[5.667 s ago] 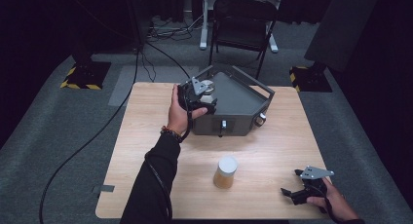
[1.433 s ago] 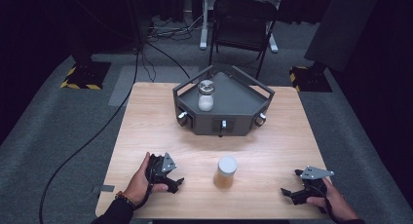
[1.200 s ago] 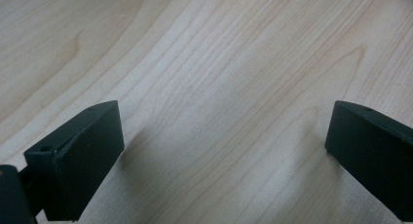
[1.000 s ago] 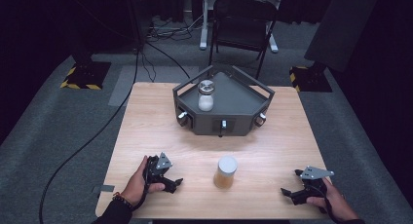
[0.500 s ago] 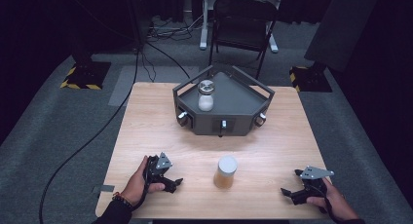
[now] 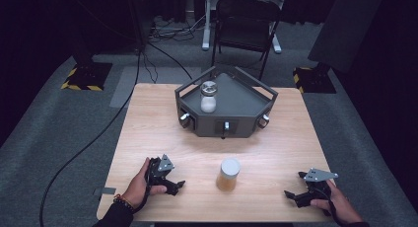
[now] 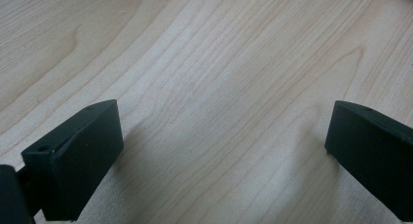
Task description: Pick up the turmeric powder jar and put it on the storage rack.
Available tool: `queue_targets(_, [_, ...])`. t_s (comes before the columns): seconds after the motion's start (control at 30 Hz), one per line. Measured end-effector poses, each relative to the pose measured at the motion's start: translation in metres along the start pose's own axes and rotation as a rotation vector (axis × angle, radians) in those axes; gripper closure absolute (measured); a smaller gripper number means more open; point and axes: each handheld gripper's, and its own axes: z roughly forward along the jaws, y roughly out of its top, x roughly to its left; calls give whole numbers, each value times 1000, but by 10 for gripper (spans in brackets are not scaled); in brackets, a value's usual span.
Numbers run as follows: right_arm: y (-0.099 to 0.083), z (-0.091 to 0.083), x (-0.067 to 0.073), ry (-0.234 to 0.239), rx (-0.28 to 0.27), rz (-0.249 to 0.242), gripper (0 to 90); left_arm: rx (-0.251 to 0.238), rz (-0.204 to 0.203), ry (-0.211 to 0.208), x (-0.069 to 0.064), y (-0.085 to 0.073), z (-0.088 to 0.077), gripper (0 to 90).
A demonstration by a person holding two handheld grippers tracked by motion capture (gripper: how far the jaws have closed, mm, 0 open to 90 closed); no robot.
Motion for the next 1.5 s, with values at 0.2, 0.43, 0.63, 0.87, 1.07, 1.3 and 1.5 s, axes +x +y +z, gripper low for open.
queue_targets(0.2, [3, 0, 2, -3, 9, -3, 9, 1, 0, 1, 0, 0, 0, 0])
queue_targets(0.43, [3, -5, 1, 7, -33, 20, 15, 0, -1, 1, 0, 0, 0, 0])
queue_targets(0.63, [4, -7, 3, 14, -75, 18, 15, 1, 0, 1, 0, 1, 0, 0])
queue_targets(0.87, [4, -10, 8, 34, -156, 18, 16, 0, 0, 1, 0, 1, 0, 0])
queue_targets(1.07, [5, -10, 17, 25, -220, 17, 15, 1, 0, 1, 0, 1, 0, 0])
queue_targets(1.3, [12, -9, 27, 42, -251, -15, 16, 0, 0, 1, 0, 1, 0, 0])
queue_targets(1.5, [17, -7, 32, 55, -270, -28, 16, 0, 0, 1, 0, 1, 0, 0])
